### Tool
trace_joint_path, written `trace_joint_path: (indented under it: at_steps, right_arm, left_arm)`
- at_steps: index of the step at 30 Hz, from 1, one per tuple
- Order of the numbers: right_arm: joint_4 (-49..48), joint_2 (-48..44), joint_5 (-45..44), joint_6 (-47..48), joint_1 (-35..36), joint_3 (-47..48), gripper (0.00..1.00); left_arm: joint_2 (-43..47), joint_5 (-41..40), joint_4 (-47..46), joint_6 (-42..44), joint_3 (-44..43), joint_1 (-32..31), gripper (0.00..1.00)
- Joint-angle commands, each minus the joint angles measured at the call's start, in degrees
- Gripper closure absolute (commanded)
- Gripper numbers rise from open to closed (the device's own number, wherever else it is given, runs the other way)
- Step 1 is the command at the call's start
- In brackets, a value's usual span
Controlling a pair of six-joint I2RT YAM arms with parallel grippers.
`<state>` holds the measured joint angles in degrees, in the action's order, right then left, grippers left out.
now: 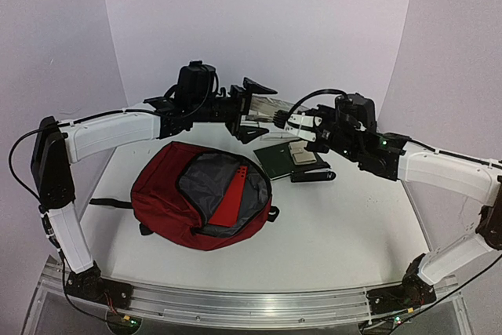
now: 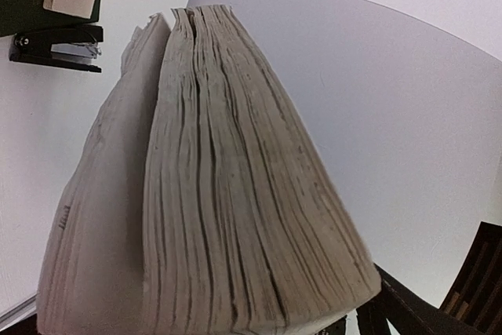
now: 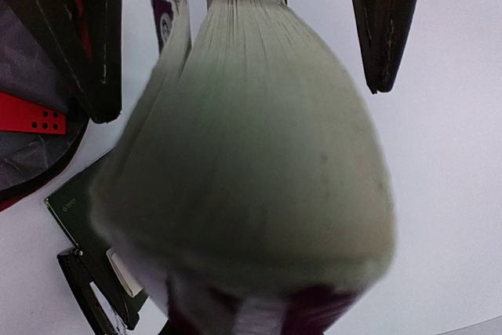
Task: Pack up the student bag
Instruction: Pick up the book from the center of the board.
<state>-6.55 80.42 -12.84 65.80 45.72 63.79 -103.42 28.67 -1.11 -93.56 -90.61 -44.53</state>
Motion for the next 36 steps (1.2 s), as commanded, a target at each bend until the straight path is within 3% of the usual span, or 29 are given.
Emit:
trace_joint_path:
  at_steps: [1, 4, 5, 6, 8, 11, 12, 13, 15, 17, 18, 21, 24, 29, 36]
  right_arm:
    - [-7.6, -2.4, -0.4, 0.0, 1.1, 2.0, 1.00]
    - [-7.5, -4.1, 2.3, 0.2, 1.4, 0.7, 1.00]
    - [-7.5, -4.4, 2.5, 0.4, 1.6, 0.4, 1.00]
    - [-7.5, -4.6, 2.6, 0.6, 1.8, 0.2, 1.00]
    - [-7.6, -5.0, 2.5, 0.9, 2.0, 0.1, 1.00]
    - [-7.5, -5.5, 2.7, 0.5, 2.2, 0.3, 1.00]
    - [-7.5, -5.8, 2.9, 0.1, 2.2, 0.3, 0.95]
    - [-7.2, -6.1, 2.9, -0.4, 2.2, 0.3, 0.84]
    - [-5.2, -6.8, 2.2, -3.6, 2.1, 0.9, 0.45]
    - [-0.2, -7.5, 0.5, -9.3, 2.1, 2.5, 0.12]
    - [2.7, -7.9, -0.5, -12.9, 2.1, 3.4, 0.03]
    - [12.7, -9.9, -0.3, -24.7, 1.9, 6.3, 0.02]
    - [21.4, -12.6, 6.1, -37.0, 1.9, 10.0, 0.02]
    - [25.9, -12.1, 18.8, -60.9, 0.7, 17.9, 0.02]
    - [26.1, 0.0, 46.5, -97.7, -16.3, 28.9, 0.02]
  left_arm:
    - [-0.1, -1.7, -4.4, 0.5, -1.1, 0.1, 0.00]
    - [-0.1, -2.8, -6.4, 1.5, -0.5, 0.3, 0.00]
    - [0.0, -2.9, -7.6, 1.5, 0.0, 0.5, 0.06]
    - [0.0, -3.0, -8.6, 1.4, 0.6, 0.6, 0.14]
    - [0.1, -3.0, -9.5, 1.2, 1.5, 0.8, 0.41]
    - [0.1, -2.7, -10.6, 1.3, 2.1, 1.1, 0.73]
    - [0.2, -2.8, -11.1, 1.5, 2.1, 1.1, 0.82]
    - [0.3, -2.9, -11.5, 1.9, 2.0, 1.1, 0.89]
    - [0.7, -3.9, -13.0, 3.3, 1.8, 1.3, 0.99]
    - [1.7, -5.4, -15.4, 5.9, 2.1, 1.5, 1.00]
    - [2.5, -6.5, -16.6, 7.5, 2.4, 1.6, 1.00]
    - [4.2, -8.9, -20.1, 12.1, 3.9, 2.7, 1.00]
    - [4.6, -9.6, -23.5, 15.5, 4.1, 3.9, 1.00]
    - [4.2, -7.8, -29.7, 22.1, 3.6, 4.0, 1.00]
    - [3.7, -7.3, -40.0, 24.2, 4.5, 4.0, 1.00]
